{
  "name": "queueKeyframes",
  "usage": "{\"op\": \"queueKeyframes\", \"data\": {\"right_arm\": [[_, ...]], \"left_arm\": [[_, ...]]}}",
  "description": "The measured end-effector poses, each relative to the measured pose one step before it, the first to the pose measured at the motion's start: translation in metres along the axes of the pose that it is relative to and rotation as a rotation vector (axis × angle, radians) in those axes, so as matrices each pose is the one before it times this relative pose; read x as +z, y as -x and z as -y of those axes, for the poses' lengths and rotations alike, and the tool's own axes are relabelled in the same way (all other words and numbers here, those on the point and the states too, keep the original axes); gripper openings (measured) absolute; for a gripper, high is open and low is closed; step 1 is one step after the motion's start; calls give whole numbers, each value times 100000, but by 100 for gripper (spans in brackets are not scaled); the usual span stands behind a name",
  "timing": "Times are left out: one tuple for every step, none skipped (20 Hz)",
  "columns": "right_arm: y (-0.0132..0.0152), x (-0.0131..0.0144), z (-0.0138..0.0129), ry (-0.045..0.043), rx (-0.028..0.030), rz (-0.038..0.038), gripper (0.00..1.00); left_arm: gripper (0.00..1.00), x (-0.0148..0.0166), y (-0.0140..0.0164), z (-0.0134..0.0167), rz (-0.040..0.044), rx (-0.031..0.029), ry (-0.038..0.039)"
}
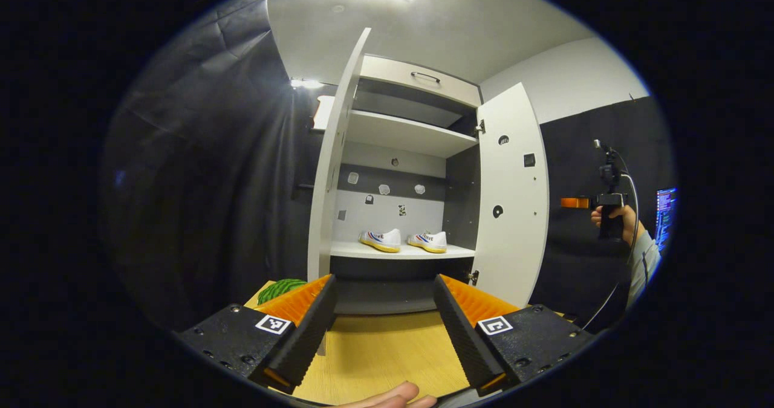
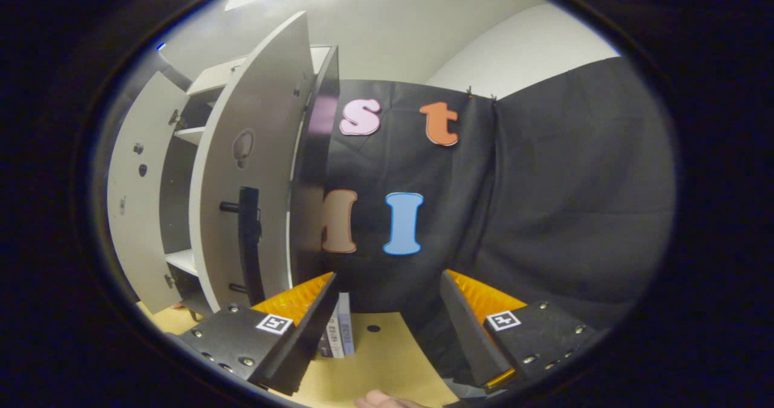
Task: Grab one shoe with the right hand and put it into the shoe cabinet, grab the other shoe with the left hand and put it into the shoe cabinet; then close the right door with the right hand and the left door with the left hand.
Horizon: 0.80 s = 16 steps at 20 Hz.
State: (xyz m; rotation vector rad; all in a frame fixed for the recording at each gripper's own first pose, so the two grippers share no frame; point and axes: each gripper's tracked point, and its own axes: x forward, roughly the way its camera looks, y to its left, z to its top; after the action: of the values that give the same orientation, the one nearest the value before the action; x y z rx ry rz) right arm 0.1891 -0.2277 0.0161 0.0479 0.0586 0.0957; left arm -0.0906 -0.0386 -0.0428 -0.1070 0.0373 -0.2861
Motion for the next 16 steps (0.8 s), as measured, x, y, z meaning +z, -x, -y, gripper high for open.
{"op": "queueKeyframes", "data": {"right_arm": [[-548, -245, -1001, -2302, 2056, -572, 100], [-500, -323, -971, -2283, 1798, -863, 100], [-380, -402, -678, -1077, 986, -788, 100], [-273, -147, -704, 90, 847, -486, 100], [-252, -55, -878, 1390, 1089, -575, 100], [-197, 143, -940, 1740, 1730, -214, 100], [-557, 48, -711, 1420, -278, 44, 100], [559, 635, -238, 939, -1898, 1337, 96], [332, 359, -578, -1177, -786, 782, 88], [427, 98, -488, 578, -1052, -411, 87], [250, 129, -757, 1654, 177, -137, 79], [79, 188, -900, 638, 543, -251, 86], [20, 126, -1146, 905, 1423, 107, 79], [113, 204, -1071, 344, 1245, 138, 86], [65, 16, -837, -140, 616, 28, 86], [53, 15, -721, -288, 88, 119, 86]], "left_arm": [[96, 59, 258, -326, 2, 260, -447], [96, -15, 76, -423, 138, 548, -624], [96, -52, 80, -351, -217, 485, -702], [96, -131, 135, -264, -183, 365, -414], [96, -42, 26, -258, -366, 38, -278], [96, -199, 99, -190, -230, -230, 40], [96, -146, 1, -224, -300, -60, 407], [96, -214, 35, -312, -296, 208, 379], [93, -141, 78, -355, -76, 557, 531], [93, -176, 63, -334, -262, 322, 394], [93, -113, 44, -266, -276, 207, 564], [96, -148, 81, -323, -375, 381, 552], [96, 57, 131, -423, 63, 629, 676], [96, -55, 21, -382, 20, 525, 348], [96, 10, 172, -394, -88, 847, 273], [96, -65, 224, -554, -75, 829, 101]]}}
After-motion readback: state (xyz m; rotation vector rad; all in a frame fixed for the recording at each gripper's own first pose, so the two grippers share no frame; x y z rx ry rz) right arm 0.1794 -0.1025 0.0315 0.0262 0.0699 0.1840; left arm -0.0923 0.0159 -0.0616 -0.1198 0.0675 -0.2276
